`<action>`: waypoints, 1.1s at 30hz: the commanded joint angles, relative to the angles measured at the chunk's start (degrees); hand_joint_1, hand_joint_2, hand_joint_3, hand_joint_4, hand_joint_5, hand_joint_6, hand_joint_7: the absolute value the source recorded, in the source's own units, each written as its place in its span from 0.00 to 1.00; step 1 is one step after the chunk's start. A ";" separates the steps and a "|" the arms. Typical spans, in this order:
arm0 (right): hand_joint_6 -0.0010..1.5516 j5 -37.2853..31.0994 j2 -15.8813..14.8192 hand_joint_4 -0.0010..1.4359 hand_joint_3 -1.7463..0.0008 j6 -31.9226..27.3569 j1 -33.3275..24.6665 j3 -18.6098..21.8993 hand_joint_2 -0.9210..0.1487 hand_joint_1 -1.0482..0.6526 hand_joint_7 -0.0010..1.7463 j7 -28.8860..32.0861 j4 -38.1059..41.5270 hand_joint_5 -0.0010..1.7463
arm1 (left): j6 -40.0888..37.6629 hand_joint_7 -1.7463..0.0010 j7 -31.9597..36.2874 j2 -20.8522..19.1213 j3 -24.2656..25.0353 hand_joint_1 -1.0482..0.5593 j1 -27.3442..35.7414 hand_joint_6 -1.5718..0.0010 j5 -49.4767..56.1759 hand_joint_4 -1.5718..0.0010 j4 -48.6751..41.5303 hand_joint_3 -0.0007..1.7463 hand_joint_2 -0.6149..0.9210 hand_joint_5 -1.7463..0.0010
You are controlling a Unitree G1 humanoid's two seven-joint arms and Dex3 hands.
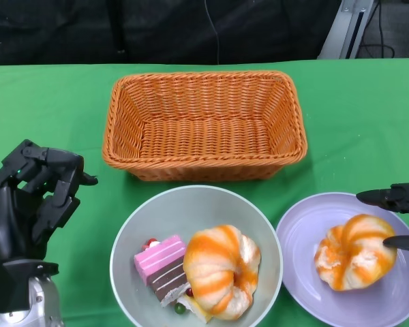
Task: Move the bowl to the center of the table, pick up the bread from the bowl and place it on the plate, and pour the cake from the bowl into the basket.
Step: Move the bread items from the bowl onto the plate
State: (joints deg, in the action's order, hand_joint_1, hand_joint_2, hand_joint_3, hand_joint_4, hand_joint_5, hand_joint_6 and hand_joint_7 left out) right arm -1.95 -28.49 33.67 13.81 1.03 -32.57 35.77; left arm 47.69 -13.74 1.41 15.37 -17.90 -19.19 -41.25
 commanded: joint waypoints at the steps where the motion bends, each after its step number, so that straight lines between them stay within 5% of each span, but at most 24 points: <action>1: 0.33 0.14 -1.79 0.40 0.99 -0.58 -0.60 -0.07 0.00 0.47 0.00 -0.87 -0.70 0.00 | 0.04 0.41 -0.62 -0.27 0.37 0.56 0.31 0.43 -0.22 0.49 0.58 0.20 0.99 0.18; 14: 0.26 0.25 -4.05 0.33 0.99 -3.06 0.15 -0.43 0.01 0.48 0.00 -4.52 -1.53 0.00 | -0.27 0.40 -0.74 -0.24 0.59 0.56 0.36 0.44 0.02 0.49 0.87 0.18 1.00 0.18; 29: 0.21 8.11 -4.15 0.27 0.89 -5.60 0.57 2.47 0.00 0.20 0.00 -12.77 -1.39 0.00 | 0.44 0.40 0.00 -0.17 0.80 0.56 0.14 0.44 1.36 0.49 -0.12 0.19 1.00 0.17; 33: 0.23 11.49 -1.24 0.30 0.89 -4.09 0.36 4.39 0.00 0.16 0.01 -12.51 -0.96 0.02 | 0.49 0.40 -0.65 -0.07 0.93 0.55 0.02 0.44 1.20 0.49 -0.39 0.18 1.00 0.18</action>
State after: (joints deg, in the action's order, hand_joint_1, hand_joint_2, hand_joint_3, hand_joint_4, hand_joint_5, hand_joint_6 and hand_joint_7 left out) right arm 7.74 -30.55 28.52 13.83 4.15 -45.14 34.66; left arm 47.66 -14.48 1.85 15.96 -17.88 -18.02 -41.60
